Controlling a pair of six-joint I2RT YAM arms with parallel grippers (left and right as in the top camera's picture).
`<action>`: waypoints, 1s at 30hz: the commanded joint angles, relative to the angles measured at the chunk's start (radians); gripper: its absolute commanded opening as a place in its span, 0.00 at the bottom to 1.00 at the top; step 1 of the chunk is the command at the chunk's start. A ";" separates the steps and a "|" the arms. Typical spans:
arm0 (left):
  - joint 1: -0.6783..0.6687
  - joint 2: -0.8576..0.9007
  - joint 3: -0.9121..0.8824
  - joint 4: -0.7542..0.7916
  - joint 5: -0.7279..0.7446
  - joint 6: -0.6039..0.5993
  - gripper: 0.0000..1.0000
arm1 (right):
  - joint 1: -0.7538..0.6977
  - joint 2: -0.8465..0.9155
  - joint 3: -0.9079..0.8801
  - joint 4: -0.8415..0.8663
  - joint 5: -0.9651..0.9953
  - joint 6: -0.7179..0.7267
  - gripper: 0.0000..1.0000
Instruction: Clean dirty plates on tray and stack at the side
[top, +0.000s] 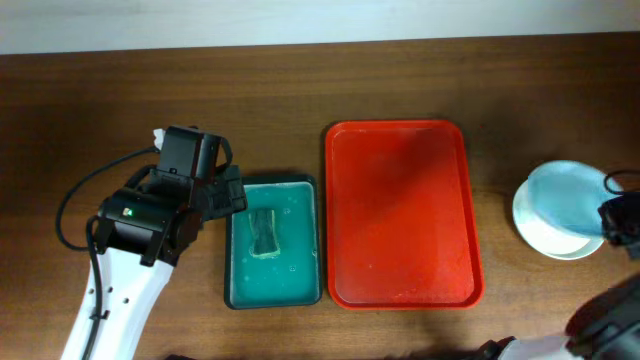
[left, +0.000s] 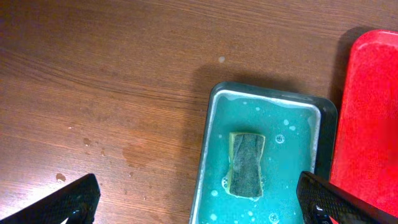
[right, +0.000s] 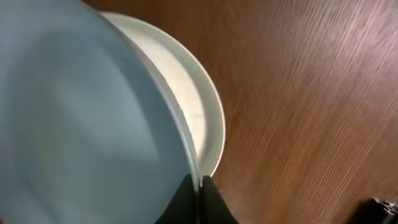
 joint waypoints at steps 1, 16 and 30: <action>0.003 -0.007 0.014 0.001 -0.014 0.013 1.00 | 0.002 0.107 0.008 -0.021 0.027 0.004 0.04; 0.003 -0.007 0.014 0.001 -0.014 0.013 1.00 | 0.906 -0.639 0.006 -0.103 -0.445 -0.441 0.98; 0.003 -0.007 0.014 0.001 -0.014 0.013 0.99 | 0.965 -1.172 -0.253 0.209 0.015 -0.441 0.98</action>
